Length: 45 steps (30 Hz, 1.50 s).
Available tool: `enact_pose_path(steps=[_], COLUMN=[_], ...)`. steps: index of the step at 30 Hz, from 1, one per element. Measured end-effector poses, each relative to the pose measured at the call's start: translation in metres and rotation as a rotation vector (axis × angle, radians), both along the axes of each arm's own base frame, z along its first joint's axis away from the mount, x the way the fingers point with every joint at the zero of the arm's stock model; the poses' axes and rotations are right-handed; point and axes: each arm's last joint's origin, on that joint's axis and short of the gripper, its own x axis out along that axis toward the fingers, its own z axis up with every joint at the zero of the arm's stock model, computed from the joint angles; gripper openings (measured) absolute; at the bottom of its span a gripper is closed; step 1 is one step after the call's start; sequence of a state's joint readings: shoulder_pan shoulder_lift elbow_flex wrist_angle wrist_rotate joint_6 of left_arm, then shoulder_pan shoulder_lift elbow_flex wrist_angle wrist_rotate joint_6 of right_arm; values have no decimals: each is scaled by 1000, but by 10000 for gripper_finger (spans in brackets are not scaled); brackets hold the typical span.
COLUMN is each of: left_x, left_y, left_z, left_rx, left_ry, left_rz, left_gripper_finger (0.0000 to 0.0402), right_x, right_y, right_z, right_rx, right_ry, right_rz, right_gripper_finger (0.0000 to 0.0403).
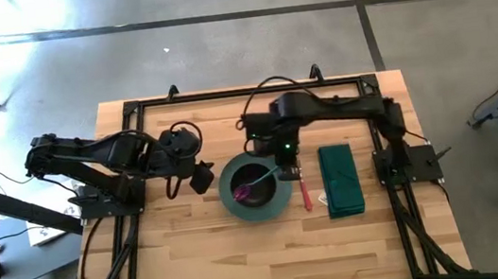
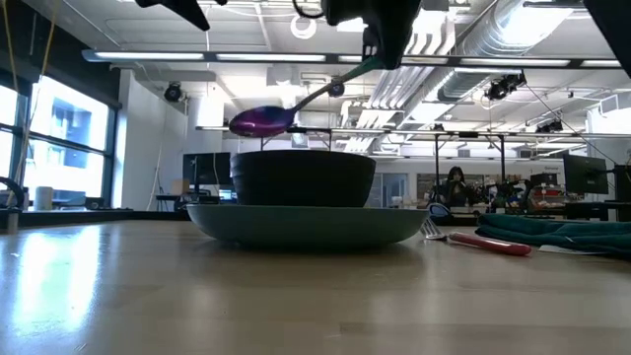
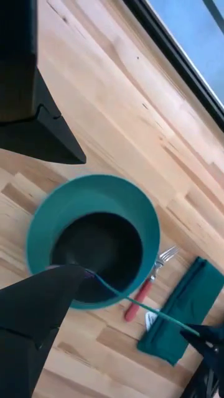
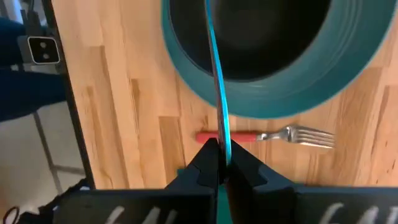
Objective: Set table place
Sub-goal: Put the blue spoon into the black bowl on the table
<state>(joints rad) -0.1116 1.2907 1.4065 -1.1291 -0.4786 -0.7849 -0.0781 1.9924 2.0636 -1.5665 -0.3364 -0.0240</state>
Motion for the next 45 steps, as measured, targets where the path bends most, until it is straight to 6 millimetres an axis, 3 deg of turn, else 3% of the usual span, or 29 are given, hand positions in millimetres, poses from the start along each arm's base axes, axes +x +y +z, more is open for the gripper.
enact_pose_path(steps=[10,28,38,45], left_x=[1,2,4,5], left_y=[0,0,0,0], left_z=[0,1,3,3], left_rx=[9,20,30,32], left_ry=[1,-12,-39,-38], left_rz=[-17,-10,-28,-31], left_gripper_finger=[266,266,266,266], right_x=[0,-3,1,1], right_y=[-19,-22,-23,-23], right_z=[-30,-76,-72,-72], right_rx=[-36,-44,-91,-94], right_ry=[122,202,167,168], right_rz=[-63,-75,-76,-78], right_gripper_finger=[0,0,3,45])
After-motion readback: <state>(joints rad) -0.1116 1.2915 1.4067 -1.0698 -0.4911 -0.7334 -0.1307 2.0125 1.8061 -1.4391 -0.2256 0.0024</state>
